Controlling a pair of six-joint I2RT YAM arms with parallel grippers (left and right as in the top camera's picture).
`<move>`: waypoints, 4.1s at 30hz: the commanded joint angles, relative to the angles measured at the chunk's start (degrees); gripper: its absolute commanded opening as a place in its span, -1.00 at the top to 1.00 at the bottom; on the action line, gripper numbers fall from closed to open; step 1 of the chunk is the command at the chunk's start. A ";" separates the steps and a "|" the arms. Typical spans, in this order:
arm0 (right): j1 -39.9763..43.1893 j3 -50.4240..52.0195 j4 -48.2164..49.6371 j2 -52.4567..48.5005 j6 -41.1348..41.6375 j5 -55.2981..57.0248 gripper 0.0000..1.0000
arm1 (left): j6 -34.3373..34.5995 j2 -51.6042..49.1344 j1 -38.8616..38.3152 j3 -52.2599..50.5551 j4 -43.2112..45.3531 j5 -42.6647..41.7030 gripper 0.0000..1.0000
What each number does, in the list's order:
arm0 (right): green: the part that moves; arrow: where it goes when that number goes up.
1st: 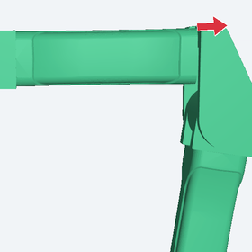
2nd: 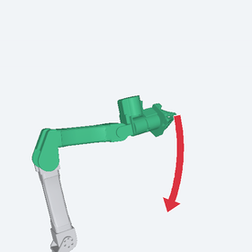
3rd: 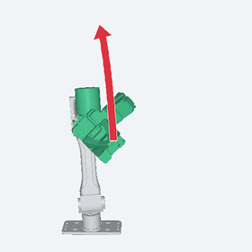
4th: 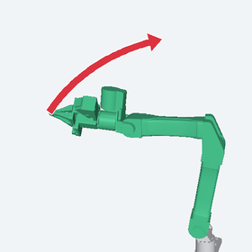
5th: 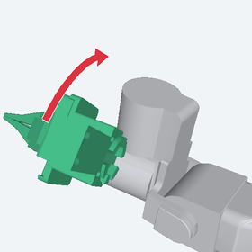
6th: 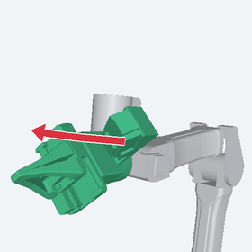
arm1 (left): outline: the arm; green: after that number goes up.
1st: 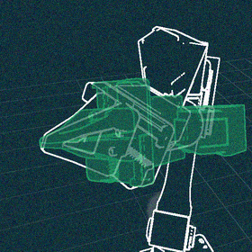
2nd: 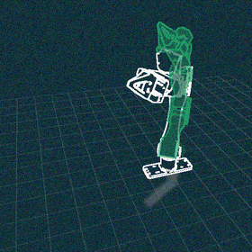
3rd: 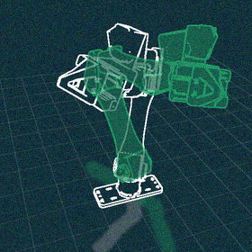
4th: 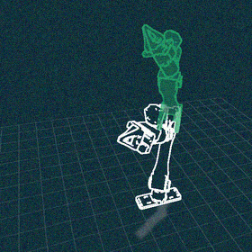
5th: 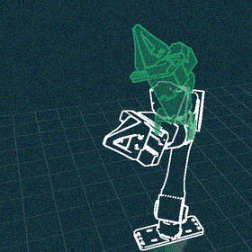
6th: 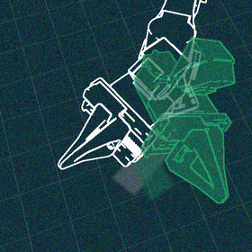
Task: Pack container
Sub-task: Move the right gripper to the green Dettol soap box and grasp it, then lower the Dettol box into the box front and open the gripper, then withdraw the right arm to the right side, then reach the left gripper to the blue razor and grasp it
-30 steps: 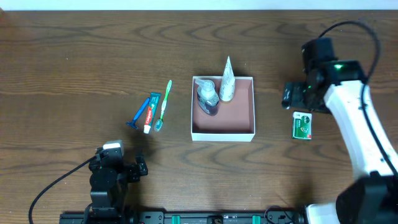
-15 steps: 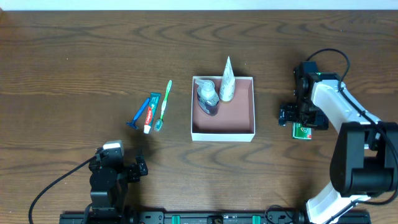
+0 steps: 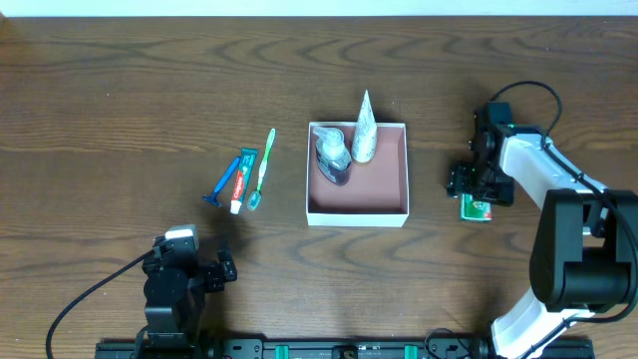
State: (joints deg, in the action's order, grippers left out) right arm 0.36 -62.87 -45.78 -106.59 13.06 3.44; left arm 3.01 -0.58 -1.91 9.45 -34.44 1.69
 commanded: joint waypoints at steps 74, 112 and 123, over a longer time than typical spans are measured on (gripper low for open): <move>-30.36 -6.45 3.98 6.54 19.12 -1.09 -0.40 | 0.11 0.35 0.24 -0.63 0.07 0.07 -0.96; 0.35 -6.38 -7.82 41.33 17.09 17.09 -0.98 | 0.11 0.35 0.24 -0.63 0.07 0.07 -0.96; 0.35 -6.38 -7.82 41.33 17.09 17.09 -0.98 | 5.57 0.35 0.24 -0.22 9.62 -6.32 -0.96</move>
State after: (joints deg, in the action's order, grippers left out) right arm 0.30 -68.84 -53.41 -65.17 30.37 19.59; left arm 4.67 -0.58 -1.91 9.32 -27.68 0.30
